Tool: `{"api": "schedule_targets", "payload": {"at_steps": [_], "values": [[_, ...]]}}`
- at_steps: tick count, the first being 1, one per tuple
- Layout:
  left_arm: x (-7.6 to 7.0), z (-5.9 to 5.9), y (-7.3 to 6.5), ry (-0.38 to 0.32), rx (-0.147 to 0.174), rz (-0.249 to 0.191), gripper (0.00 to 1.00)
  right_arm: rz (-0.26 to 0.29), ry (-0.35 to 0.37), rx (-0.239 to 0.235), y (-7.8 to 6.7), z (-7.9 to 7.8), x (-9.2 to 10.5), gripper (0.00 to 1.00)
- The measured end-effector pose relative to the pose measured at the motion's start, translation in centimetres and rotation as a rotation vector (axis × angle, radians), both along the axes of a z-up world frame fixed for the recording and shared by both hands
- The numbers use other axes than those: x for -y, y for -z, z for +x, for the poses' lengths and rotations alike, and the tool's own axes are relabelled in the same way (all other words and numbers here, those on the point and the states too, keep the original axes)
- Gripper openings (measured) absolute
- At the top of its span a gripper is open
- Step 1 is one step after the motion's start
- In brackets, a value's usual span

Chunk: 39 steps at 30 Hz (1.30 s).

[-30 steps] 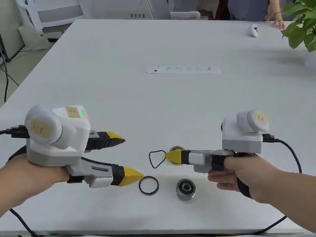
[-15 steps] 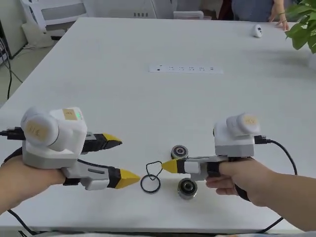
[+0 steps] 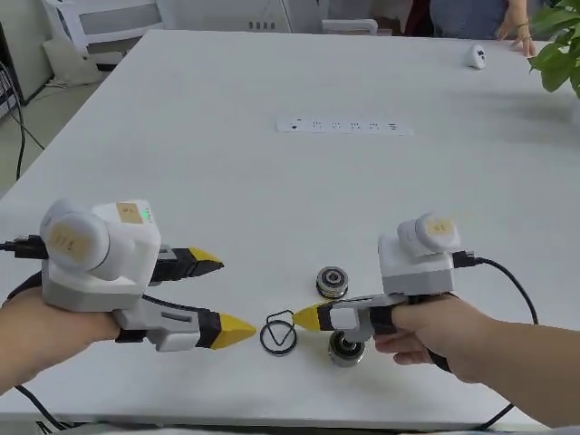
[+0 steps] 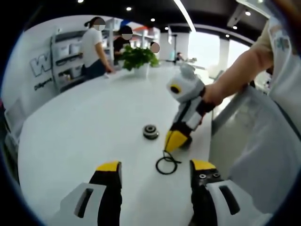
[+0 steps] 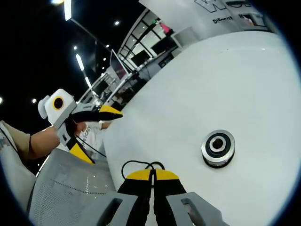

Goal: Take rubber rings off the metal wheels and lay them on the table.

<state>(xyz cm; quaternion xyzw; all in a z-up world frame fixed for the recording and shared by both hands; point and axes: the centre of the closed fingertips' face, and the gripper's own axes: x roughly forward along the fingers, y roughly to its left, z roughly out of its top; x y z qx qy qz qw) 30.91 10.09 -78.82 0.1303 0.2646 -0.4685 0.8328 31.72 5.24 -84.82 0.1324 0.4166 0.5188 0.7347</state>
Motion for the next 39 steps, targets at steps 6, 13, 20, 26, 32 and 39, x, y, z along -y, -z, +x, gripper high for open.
{"api": "schedule_targets", "payload": {"at_steps": [6,13,20,26,32,39], "values": [[-0.1,0.0,0.2,-0.001,-0.005,0.001,0.59,-0.033,-0.014,0.009,0.5,-0.2,0.0,0.0],[0.0,-0.1,0.3,0.006,-0.01,0.008,0.59,-0.065,-0.026,0.023,0.9,-0.3,0.2,0.0],[0.2,0.0,0.2,0.01,-0.007,0.012,0.59,-0.057,-0.012,0.023,0.7,-0.1,0.3,0.0],[0.2,-0.1,0.2,0.013,-0.008,0.015,0.59,-0.039,0.0,0.017,0.3,0.0,0.4,0.04],[0.1,0.1,0.0,0.011,-0.004,0.017,0.58,-0.006,0.027,0.029,-1.0,0.8,0.7,0.07],[0.2,1.0,-0.5,0.014,0.008,0.023,0.58,0.023,0.057,0.059,-2.5,2.0,1.5,0.11]]}}
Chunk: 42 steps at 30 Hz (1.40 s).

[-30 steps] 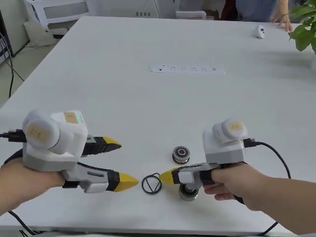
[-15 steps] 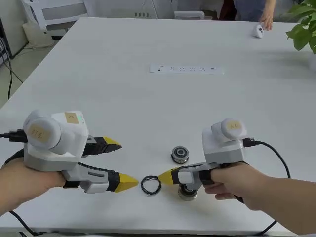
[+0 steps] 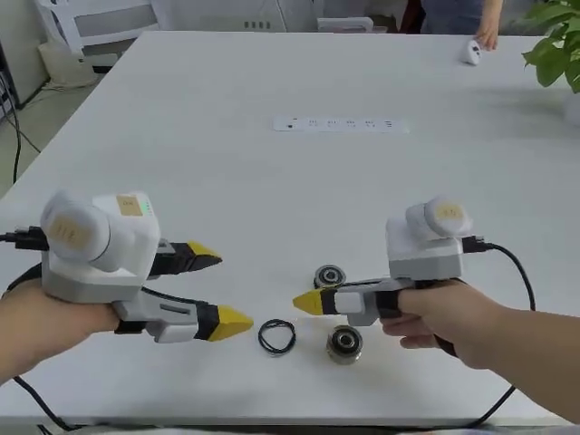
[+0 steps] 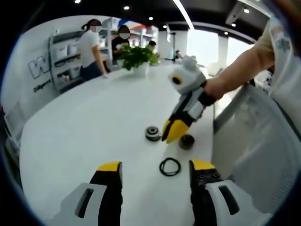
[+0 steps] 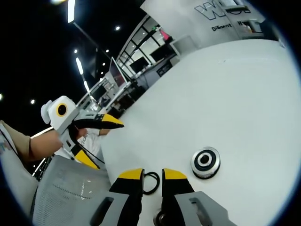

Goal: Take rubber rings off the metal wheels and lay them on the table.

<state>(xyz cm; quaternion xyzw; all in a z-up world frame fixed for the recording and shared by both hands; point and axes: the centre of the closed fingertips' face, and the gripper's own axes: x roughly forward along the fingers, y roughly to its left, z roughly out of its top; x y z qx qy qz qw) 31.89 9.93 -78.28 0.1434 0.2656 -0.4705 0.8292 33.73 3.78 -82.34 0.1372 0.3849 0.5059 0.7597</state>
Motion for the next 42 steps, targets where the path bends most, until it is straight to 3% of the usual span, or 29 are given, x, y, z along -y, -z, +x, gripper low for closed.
{"api": "schedule_targets", "payload": {"at_steps": [5,20,33,42], "values": [[0.5,0.7,-0.5,0.008,0.012,0.002,0.58,0.008,0.021,0.032,-0.9,1.0,0.9,0.14],[2.1,3.1,-0.6,0.027,0.024,0.01,0.57,-0.019,0.051,0.116,-1.6,3.0,3.4,0.2],[3.8,4.6,0.0,0.045,0.01,0.013,0.57,-0.083,0.046,0.177,-0.6,3.9,5.1,0.23],[4.9,5.0,0.9,0.058,-0.01,0.012,0.55,-0.137,0.014,0.22,0.5,3.5,5.6,0.24]]}}
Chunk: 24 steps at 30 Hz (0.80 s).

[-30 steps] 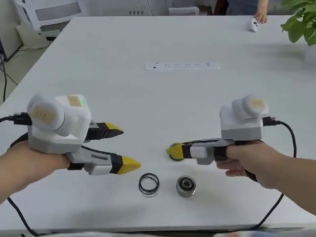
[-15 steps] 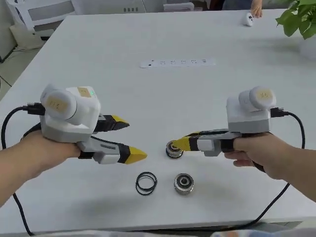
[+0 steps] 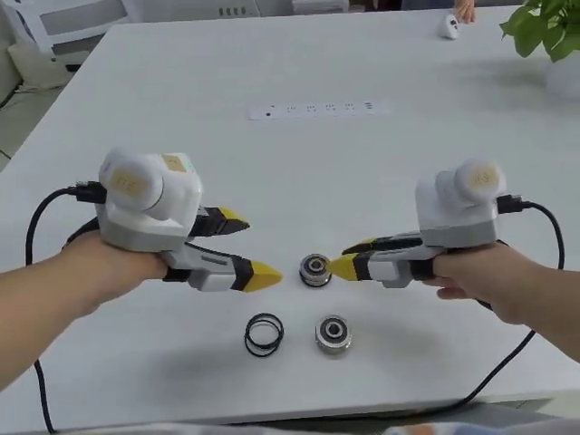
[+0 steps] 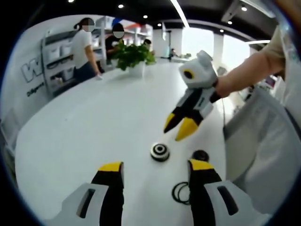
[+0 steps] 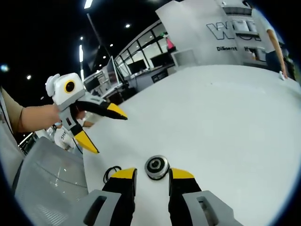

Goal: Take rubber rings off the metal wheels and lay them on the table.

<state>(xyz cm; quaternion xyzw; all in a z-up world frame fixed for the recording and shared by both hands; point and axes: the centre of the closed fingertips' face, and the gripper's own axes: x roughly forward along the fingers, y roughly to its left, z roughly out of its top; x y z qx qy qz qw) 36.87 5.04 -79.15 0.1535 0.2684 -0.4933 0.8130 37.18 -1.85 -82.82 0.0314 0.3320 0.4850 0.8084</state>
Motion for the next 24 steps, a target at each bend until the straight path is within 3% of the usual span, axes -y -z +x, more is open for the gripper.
{"api": "schedule_targets", "payload": {"at_steps": [13,16,24], "values": [[1.1,0.5,1.4,0.019,-0.019,0.005,0.53,-0.052,-0.065,0.065,1.8,0.0,0.0,0.23],[1.6,0.5,1.6,0.019,-0.041,-0.012,0.52,-0.058,-0.073,0.077,2.1,0.1,0.1,0.22],[2.5,0.7,1.9,0.017,-0.058,-0.033,0.5,-0.074,-0.091,0.095,2.9,0.4,-0.1,0.21]]}}
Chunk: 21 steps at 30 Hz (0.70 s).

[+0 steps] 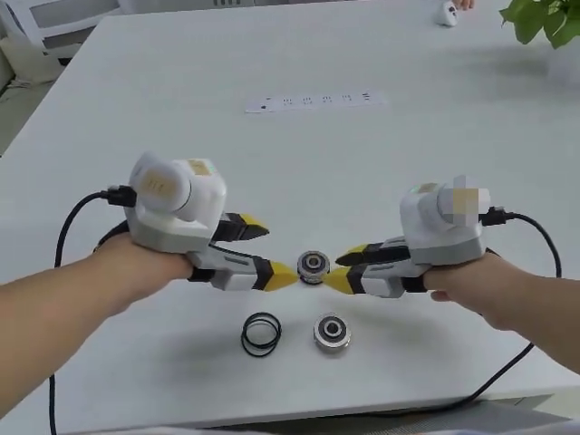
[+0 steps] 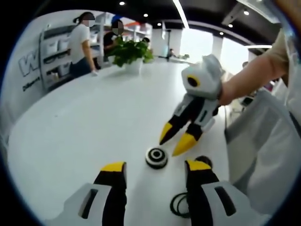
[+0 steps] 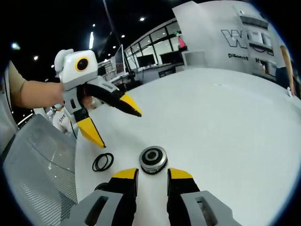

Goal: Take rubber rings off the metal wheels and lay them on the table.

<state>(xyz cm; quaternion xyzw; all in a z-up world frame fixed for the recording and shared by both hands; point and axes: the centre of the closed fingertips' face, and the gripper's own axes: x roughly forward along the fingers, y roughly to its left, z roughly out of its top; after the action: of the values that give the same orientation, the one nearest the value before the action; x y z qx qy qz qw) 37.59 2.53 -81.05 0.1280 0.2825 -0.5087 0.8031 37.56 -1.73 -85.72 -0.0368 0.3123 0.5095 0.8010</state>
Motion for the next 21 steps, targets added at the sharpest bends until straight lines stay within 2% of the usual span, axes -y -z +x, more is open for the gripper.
{"api": "schedule_targets", "payload": {"at_steps": [21], "values": [[2.1,0.5,1.8,0.024,-0.025,0.01,0.42,0.01,-0.012,0.031,0.6,0.2,-0.5,0.15]]}}
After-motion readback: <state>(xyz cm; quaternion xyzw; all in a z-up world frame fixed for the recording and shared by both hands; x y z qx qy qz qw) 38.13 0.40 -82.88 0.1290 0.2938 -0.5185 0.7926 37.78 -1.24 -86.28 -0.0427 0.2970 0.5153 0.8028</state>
